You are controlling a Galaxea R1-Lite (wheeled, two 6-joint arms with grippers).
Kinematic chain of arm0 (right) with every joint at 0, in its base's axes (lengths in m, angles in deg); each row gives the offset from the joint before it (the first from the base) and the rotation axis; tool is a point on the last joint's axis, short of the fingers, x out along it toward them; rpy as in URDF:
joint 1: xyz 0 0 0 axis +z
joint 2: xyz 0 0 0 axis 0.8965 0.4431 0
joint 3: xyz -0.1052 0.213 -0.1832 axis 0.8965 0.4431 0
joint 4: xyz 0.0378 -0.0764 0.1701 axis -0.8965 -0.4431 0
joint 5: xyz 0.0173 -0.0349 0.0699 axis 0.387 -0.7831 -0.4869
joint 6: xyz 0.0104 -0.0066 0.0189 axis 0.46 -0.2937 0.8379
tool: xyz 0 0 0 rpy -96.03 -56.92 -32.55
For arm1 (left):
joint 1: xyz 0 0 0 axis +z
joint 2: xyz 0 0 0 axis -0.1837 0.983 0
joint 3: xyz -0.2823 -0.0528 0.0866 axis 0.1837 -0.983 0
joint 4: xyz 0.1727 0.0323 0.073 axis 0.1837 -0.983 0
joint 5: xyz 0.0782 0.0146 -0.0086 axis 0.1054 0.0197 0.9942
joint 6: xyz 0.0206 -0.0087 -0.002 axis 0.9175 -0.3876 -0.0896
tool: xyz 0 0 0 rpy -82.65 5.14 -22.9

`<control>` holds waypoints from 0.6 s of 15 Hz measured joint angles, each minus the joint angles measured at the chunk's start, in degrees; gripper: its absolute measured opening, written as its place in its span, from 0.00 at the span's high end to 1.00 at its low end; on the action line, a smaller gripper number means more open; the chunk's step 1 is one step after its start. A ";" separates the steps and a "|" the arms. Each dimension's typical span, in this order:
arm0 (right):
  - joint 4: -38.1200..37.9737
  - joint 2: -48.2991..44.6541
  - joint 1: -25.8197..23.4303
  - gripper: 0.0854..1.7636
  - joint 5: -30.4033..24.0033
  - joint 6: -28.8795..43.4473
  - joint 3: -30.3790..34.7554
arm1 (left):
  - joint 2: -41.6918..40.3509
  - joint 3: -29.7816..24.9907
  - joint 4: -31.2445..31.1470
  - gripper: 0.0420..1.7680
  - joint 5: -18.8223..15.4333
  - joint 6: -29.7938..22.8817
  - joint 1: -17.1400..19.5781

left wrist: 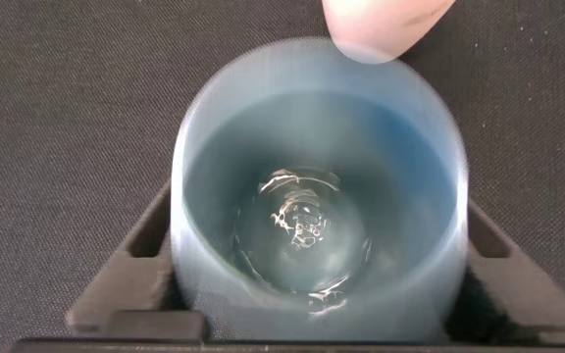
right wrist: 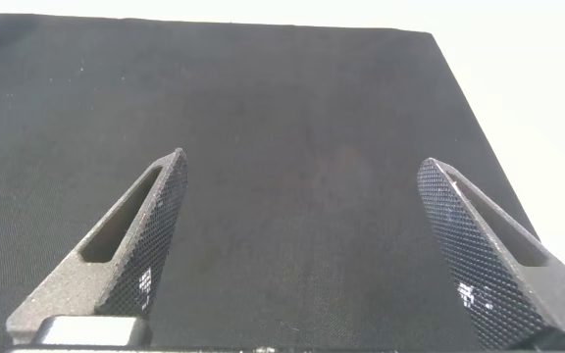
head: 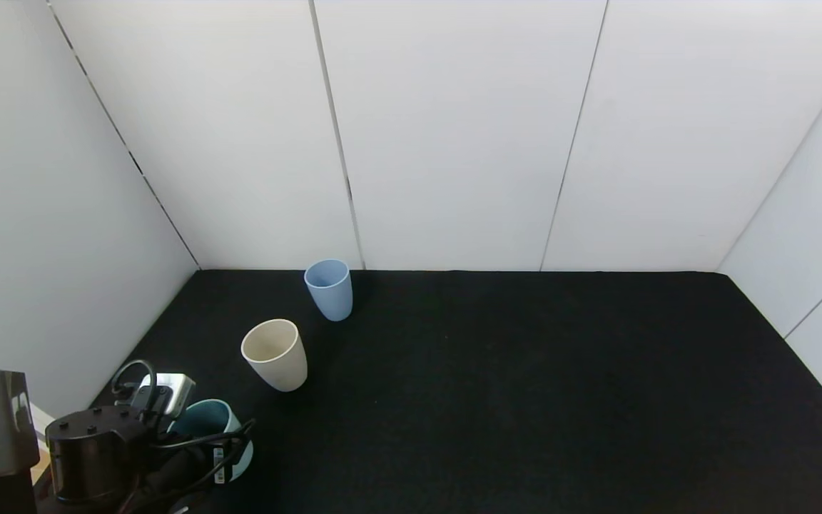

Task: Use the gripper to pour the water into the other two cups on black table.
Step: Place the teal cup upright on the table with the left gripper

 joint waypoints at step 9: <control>0.00 0.00 0.00 0.03 0.05 -0.02 0.00 | -1.43 0.00 -0.02 0.10 1.79 0.11 -0.09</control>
